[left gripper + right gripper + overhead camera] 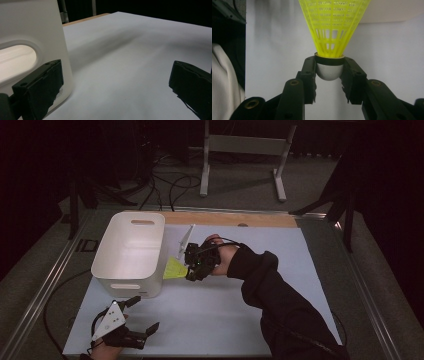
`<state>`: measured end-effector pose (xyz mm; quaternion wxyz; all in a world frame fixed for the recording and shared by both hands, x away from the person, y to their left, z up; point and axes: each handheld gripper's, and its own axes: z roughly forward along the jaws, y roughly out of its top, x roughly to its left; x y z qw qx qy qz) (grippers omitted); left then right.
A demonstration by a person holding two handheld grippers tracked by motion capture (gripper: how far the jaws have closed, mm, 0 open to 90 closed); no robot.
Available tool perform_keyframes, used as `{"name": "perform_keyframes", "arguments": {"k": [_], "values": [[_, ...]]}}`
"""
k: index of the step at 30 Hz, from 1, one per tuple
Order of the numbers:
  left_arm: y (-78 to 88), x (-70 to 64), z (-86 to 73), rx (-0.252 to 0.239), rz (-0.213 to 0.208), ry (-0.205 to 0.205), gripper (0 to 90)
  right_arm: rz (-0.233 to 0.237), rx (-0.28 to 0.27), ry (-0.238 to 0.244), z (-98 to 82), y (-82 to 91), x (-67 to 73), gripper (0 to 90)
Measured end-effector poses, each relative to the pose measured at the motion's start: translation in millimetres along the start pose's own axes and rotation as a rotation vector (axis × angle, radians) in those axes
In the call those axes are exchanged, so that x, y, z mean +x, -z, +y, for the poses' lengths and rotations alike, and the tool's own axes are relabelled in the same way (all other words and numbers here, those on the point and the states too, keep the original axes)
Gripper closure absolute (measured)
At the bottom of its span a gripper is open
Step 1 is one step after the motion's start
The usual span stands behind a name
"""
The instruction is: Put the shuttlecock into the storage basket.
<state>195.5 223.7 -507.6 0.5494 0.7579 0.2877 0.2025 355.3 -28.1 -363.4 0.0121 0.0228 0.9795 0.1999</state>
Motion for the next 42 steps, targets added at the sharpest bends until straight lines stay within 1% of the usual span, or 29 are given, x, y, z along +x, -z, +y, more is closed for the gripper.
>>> {"name": "perform_keyframes", "arguments": {"k": [7,8,9,15,16,17,20,23,24,26,27,28,30,31,32,35,37,38,40,42], "values": [[0.0,-0.1,0.1,-0.002,0.000,-0.001,0.0,0.001,-0.005,0.005,13.9,1.0,-4.4,65.5],[0.2,0.1,0.1,0.000,0.000,-0.002,0.0,-0.003,-0.006,0.007,18.4,1.9,-6.1,65.5],[0.4,0.1,0.0,-0.001,-0.001,0.000,0.0,-0.004,-0.007,0.000,19.9,2.2,-6.1,65.5],[0.0,-0.1,-0.1,0.000,-0.001,-0.002,0.0,-0.006,-0.009,0.001,30.1,2.8,-11.3,65.5],[0.0,-0.1,-0.1,0.000,-0.001,-0.002,0.0,-0.006,-0.009,0.001,30.1,2.8,-11.3,65.5],[0.3,0.0,0.0,-0.001,-0.002,-0.001,0.0,-0.009,-0.004,-0.006,34.2,3.0,-12.0,65.5],[0.4,0.0,-0.1,-0.001,-0.002,0.001,0.0,-0.008,-0.008,0.000,40.0,2.6,-14.2,65.4],[0.5,0.3,-0.1,-0.001,-0.003,0.000,0.0,-0.014,-0.011,-0.004,43.6,1.5,-14.2,65.4],[0.6,0.3,-0.2,-0.001,-0.003,0.001,0.0,-0.010,-0.010,-0.001,47.4,0.8,-15.3,65.5],[0.6,0.3,-0.2,-0.002,-0.004,0.002,0.0,-0.006,-0.007,0.003,49.1,0.6,-16.0,65.5],[0.5,0.3,-0.2,-0.001,-0.004,0.001,0.0,-0.007,-0.009,-0.005,51.6,-0.1,-15.8,65.5],[0.4,0.2,-0.2,-0.001,-0.004,-0.001,0.0,-0.006,-0.011,0.003,55.9,-0.6,-16.8,65.5],[0.3,0.1,-0.2,0.000,-0.006,0.000,0.0,-0.005,-0.014,0.000,60.0,-1.0,-16.7,65.4],[0.3,0.1,-0.2,0.000,-0.006,0.000,0.0,0.000,-0.014,0.008,62.3,-1.2,-17.5,65.5],[0.5,0.2,-0.3,-0.001,-0.007,0.001,0.0,-0.001,-0.012,0.004,64.8,-1.7,-16.8,65.5],[0.8,0.3,-0.3,-0.002,-0.007,0.002,0.0,-0.004,-0.010,0.016,72.1,-2.8,-16.3,65.4],[1.0,0.4,-0.3,-0.003,-0.006,0.002,0.0,-0.004,-0.009,0.016,74.5,-3.0,-15.9,65.5],[1.1,0.5,-0.3,-0.004,-0.006,0.003,0.0,0.000,-0.010,0.023,79.7,-4.0,-15.5,65.5],[1.2,0.5,-0.3,-0.005,-0.006,0.003,0.0,-0.001,-0.006,0.023,81.3,-4.6,-15.2,65.4],[1.2,0.3,-0.4,-0.004,-0.008,0.003,0.0,-0.005,0.001,0.030,87.5,-7.0,-15.3,65.5]]}}
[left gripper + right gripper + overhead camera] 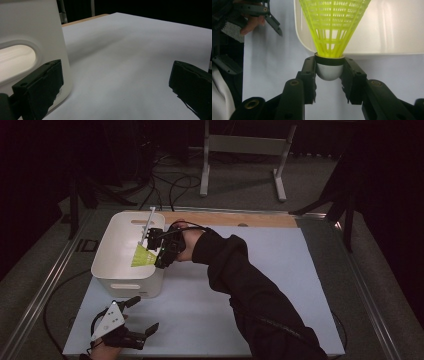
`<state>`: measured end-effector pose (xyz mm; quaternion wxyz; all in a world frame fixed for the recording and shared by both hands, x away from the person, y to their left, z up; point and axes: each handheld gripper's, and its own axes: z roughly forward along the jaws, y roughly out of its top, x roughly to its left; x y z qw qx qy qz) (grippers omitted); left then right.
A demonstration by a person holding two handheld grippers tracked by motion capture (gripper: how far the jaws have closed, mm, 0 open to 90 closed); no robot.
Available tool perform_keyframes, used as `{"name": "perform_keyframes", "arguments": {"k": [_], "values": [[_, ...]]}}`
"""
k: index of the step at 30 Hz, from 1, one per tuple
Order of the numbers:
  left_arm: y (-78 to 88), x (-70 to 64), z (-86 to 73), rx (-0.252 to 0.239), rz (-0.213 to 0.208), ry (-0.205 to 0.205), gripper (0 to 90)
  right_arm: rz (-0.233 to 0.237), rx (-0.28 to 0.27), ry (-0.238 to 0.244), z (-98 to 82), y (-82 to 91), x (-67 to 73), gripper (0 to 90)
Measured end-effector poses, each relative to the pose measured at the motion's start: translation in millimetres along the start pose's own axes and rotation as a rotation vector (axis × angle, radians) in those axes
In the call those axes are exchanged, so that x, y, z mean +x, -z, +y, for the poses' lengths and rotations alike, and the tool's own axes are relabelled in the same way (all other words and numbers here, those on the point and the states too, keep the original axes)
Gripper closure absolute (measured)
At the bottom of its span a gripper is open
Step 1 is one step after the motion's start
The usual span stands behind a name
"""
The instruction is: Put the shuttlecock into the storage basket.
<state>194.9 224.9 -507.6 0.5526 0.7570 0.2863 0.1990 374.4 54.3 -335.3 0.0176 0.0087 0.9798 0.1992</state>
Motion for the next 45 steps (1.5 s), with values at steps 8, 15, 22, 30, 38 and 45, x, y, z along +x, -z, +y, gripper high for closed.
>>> {"name": "perform_keyframes", "arguments": {"k": [8,15,22,30,38,45], "values": [[0.4,0.1,0.0,-0.003,-0.002,0.000,0.0,0.006,0.000,0.005,10.7,-4.1,-1.9,65.4],[0.6,0.2,-0.1,-0.004,-0.003,0.000,0.0,0.015,0.008,0.001,19.6,-9.8,-1.7,65.4],[0.6,0.0,-0.2,-0.003,-0.004,-0.001,0.0,0.016,0.017,0.024,27.2,-18.1,-1.0,65.5],[1.0,0.3,-0.3,-0.006,-0.007,0.001,0.0,0.015,0.047,0.021,32.0,-26.7,-2.8,65.4],[1.0,0.4,-0.4,-0.008,-0.008,0.002,0.0,0.016,0.062,0.021,33.9,-35.9,-5.3,65.4],[0.9,0.1,-0.5,-0.007,-0.009,0.002,0.0,0.017,0.074,0.006,37.0,-42.2,-6.8,65.3]]}}
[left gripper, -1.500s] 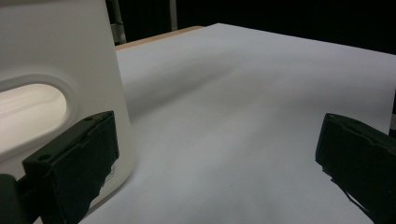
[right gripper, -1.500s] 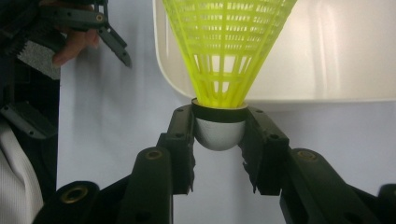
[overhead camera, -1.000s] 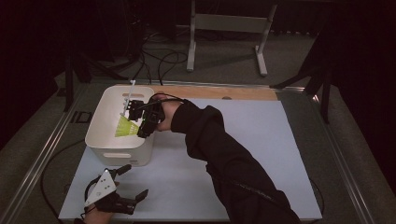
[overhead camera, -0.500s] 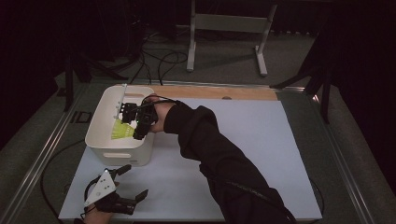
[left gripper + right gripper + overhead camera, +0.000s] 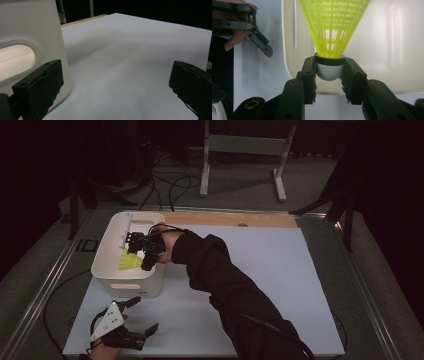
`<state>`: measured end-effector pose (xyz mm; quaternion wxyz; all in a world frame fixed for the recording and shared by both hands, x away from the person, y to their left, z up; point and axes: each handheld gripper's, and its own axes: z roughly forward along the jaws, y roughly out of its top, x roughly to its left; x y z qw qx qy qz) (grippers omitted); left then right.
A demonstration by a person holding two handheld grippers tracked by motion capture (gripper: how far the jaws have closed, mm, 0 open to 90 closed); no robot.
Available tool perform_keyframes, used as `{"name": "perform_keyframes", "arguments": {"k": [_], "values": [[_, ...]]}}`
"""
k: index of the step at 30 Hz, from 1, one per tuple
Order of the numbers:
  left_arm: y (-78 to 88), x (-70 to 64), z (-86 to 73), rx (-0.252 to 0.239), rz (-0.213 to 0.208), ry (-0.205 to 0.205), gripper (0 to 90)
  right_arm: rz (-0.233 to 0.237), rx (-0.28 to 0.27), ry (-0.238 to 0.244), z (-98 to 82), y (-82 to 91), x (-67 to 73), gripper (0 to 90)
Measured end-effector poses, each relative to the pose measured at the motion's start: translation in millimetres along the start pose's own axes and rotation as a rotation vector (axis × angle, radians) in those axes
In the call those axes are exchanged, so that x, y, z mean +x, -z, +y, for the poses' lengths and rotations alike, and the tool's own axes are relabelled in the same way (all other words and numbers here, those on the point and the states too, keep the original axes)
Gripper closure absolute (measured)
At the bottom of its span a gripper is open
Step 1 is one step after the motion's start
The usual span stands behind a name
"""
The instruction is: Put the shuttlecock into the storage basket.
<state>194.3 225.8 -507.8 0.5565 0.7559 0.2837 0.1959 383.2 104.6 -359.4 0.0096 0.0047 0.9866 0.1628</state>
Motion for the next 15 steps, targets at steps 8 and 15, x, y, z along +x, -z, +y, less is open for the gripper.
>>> {"name": "perform_keyframes", "arguments": {"k": [8,15], "values": [[0.7,0.4,-0.2,-0.002,0.001,-0.001,0.0,0.008,0.017,-0.060,-1.7,-6.7,-7.2,65.2],[0.2,0.6,-0.4,0.001,0.000,0.001,0.0,-0.007,0.001,-0.072,-2.1,-4.7,-8.9,64.5]]}}
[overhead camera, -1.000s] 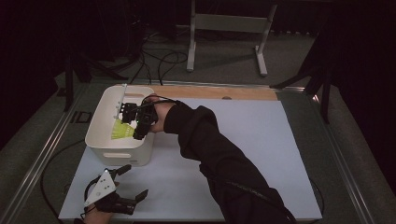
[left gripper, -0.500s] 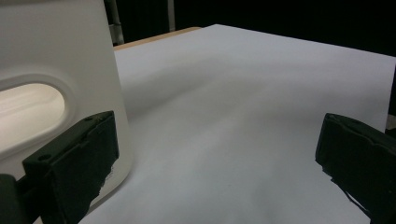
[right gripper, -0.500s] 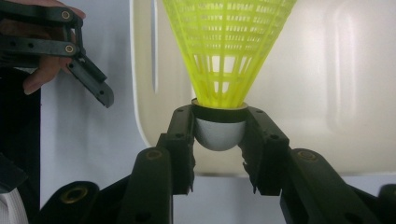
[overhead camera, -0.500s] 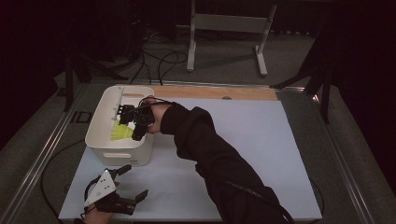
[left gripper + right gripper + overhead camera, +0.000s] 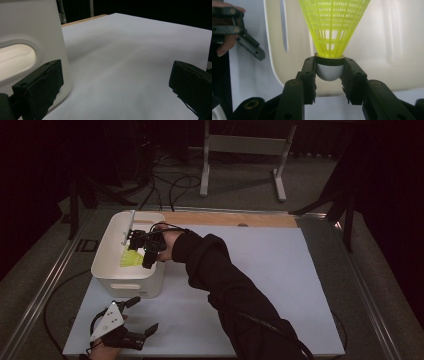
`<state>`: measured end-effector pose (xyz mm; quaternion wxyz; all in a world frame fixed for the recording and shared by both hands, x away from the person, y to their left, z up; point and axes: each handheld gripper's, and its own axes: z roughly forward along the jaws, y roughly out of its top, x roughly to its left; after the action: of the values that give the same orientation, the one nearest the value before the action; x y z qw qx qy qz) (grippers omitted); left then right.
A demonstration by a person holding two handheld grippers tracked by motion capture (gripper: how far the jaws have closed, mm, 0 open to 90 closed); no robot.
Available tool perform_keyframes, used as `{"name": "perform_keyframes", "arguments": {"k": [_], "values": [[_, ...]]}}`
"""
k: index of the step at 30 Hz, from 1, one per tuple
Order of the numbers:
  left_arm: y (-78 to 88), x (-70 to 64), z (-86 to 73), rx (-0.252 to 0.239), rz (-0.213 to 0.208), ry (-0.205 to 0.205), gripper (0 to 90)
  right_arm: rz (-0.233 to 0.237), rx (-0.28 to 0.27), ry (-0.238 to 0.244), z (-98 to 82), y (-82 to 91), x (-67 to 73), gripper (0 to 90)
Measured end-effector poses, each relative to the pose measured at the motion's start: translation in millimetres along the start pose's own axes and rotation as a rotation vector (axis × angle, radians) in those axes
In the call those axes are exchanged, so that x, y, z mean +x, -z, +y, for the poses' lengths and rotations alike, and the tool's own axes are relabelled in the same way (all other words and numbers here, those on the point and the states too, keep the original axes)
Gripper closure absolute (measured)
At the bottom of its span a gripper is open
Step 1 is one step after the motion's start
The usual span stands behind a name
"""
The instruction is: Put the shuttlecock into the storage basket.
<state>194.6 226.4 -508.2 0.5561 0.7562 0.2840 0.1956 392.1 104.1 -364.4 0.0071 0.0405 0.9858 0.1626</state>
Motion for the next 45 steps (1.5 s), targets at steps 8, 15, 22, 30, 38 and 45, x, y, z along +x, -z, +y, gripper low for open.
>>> {"name": "perform_keyframes", "arguments": {"k": [8,15,22,30,38,45], "values": [[0.1,-0.2,0.0,0.000,0.002,0.000,0.0,0.003,-0.029,-0.027,1.8,3.8,1.3,32.2],[-0.2,-0.2,-0.1,0.001,0.002,0.000,0.0,0.033,-0.017,-0.046,0.9,4.4,0.2,9.4],[-0.1,0.2,-0.2,0.001,0.002,-0.001,0.0,0.024,-0.031,-0.050,-2.3,7.8,-1.4,7.7],[-0.5,-0.2,0.0,0.001,0.001,0.001,0.0,0.022,-0.047,-0.052,-11.3,12.8,-0.8,7.7],[-1.1,-0.3,0.1,0.005,0.001,-0.002,0.0,0.011,-0.065,-0.059,-24.3,17.0,-0.4,7.7],[-1.3,-0.6,0.1,0.005,0.003,-0.001,0.0,0.006,-0.080,-0.071,-36.4,20.4,-2.1,7.7]]}}
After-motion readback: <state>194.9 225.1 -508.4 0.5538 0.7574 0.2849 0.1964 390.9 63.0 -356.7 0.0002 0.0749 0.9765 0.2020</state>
